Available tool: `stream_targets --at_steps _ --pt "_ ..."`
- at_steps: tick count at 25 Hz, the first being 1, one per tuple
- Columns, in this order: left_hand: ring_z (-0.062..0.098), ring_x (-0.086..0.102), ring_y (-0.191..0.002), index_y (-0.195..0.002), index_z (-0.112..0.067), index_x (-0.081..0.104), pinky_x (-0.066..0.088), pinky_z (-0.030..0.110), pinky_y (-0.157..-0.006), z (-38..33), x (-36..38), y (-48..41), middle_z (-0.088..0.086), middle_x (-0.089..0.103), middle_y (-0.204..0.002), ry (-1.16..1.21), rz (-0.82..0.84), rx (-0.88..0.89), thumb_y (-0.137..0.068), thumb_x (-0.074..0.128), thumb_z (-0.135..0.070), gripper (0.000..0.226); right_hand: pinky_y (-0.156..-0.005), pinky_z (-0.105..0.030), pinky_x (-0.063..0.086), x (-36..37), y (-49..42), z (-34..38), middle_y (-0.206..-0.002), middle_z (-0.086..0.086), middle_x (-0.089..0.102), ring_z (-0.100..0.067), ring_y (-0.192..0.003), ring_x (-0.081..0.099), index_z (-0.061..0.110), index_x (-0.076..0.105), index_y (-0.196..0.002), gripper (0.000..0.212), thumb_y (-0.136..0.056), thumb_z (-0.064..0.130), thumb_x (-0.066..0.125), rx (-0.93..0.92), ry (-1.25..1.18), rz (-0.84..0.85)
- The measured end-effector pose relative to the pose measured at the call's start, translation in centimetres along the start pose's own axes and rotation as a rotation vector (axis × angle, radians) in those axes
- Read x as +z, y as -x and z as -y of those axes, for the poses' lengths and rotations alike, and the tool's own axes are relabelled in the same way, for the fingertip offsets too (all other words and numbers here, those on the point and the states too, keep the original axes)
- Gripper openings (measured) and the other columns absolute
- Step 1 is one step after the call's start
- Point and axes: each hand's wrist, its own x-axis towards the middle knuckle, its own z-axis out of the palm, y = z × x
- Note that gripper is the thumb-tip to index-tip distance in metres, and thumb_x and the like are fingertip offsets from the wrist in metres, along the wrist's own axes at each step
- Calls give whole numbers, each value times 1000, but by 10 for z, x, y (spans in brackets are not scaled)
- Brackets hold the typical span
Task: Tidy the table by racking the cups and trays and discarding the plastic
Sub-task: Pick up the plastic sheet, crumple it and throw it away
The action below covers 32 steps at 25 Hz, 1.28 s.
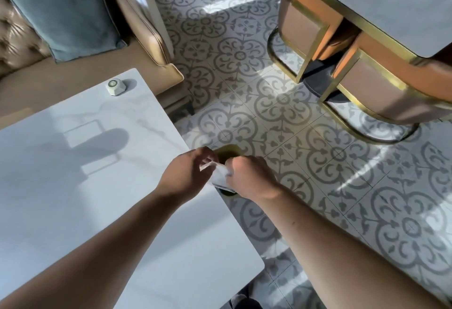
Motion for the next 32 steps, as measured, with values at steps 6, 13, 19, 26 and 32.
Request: stream_targets --at_steps 6,13,19,26,32 --pt "31 35 -147 -150 -28 45 38 50 -115 72 24 -11 2 41 -162 -325 44 -204 -89 63 -59 70 -52 -34 33 37 -32 -24 -63 -3 46 -33 -61 48 15 42 -69 26 -88 6 58 108 -57 -148" --pt "21 -5 -160 -161 -45 15 2 69 -117 130 53 -23 -12 3 -174 -495 -18 -327 -90 21 -89 84 -62 -38 51 108 -68 -64 -90 -17 72 -37 -83 67 7 62 -103 16 -89 2 55 334 -201 -137" --pt "19 -6 -161 -163 -44 12 -3 68 -122 152 45 -57 -10 1 -176 -456 -132 -433 -86 18 -92 90 -55 -29 44 176 -101 -97 -74 8 62 -17 -69 63 29 54 -83 15 -98 30 59 497 -325 -45" --pt "23 -6 -161 -164 -42 9 0 66 -124 161 46 -64 -5 3 -176 -488 -117 -412 -88 19 -90 90 -54 -24 44 256 -150 -133 -71 6 58 -6 -64 57 25 48 -77 15 -87 17 56 506 -267 -27" --pt "27 -4 -161 -165 -39 13 1 68 -124 165 46 -64 -1 5 -176 -481 -100 -385 -89 23 -88 91 -54 -24 36 320 -179 -165 -78 0 61 -18 -68 58 14 61 -94 9 -85 13 62 617 -245 6"
